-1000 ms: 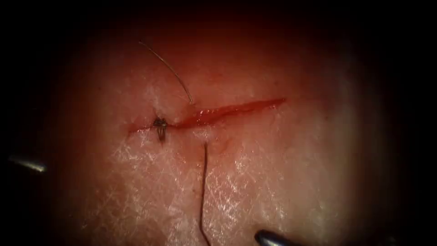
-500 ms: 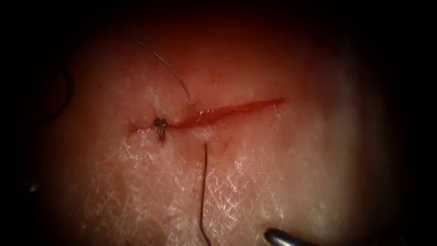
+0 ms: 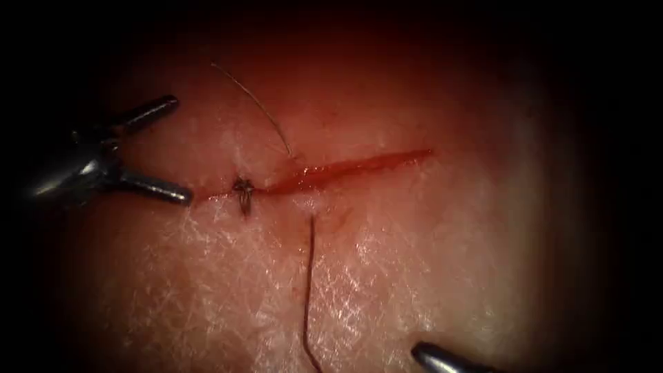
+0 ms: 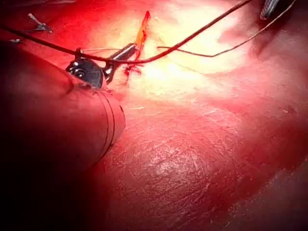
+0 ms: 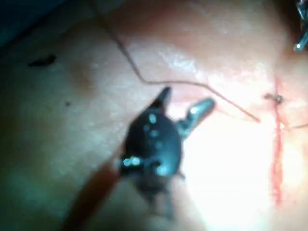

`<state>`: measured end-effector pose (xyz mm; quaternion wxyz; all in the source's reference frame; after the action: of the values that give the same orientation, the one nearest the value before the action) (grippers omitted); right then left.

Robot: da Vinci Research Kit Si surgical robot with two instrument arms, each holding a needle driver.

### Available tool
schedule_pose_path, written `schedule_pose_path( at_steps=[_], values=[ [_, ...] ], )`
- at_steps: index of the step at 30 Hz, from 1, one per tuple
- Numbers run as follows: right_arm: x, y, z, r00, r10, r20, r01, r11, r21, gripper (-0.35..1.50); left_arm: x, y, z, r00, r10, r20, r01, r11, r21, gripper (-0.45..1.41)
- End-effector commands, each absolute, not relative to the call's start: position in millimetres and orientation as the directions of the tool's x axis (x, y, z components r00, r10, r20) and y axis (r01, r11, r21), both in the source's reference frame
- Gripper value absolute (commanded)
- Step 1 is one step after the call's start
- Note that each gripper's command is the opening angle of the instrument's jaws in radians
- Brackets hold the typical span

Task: Wound Closure

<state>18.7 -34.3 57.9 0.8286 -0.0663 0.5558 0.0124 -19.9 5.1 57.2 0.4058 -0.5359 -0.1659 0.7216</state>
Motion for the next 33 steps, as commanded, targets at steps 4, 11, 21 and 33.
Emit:
schedule_pose_path(
  at_steps=[4,11,21,33],
  values=[
    [19.1,-33.4,58,0.378,-0.034,-0.925,-0.120,0.989,-0.085,1.34,-19.9,4.4,61,-0.056,0.821,-0.569,-0.411,-0.538,-0.736,0.81],
    [19.3,-32.5,57,0.386,-0.020,-0.922,-0.136,0.988,-0.079,1.33,-20.6,4.9,64,0.057,0.929,-0.367,-0.421,-0.311,-0.852,0.78],
    [19.9,-30.2,57,0.392,0.026,-0.920,-0.167,0.985,-0.043,1.23,-21.1,5.4,65,0.136,0.935,-0.327,-0.398,-0.251,-0.882,0.81],
    [20.9,-14.2,62,0.473,0.301,-0.828,-0.242,0.948,0.207,1.23,-21.8,1.8,58,-0.023,0.800,-0.600,-0.361,-0.566,-0.741,0.78]
  ],
)
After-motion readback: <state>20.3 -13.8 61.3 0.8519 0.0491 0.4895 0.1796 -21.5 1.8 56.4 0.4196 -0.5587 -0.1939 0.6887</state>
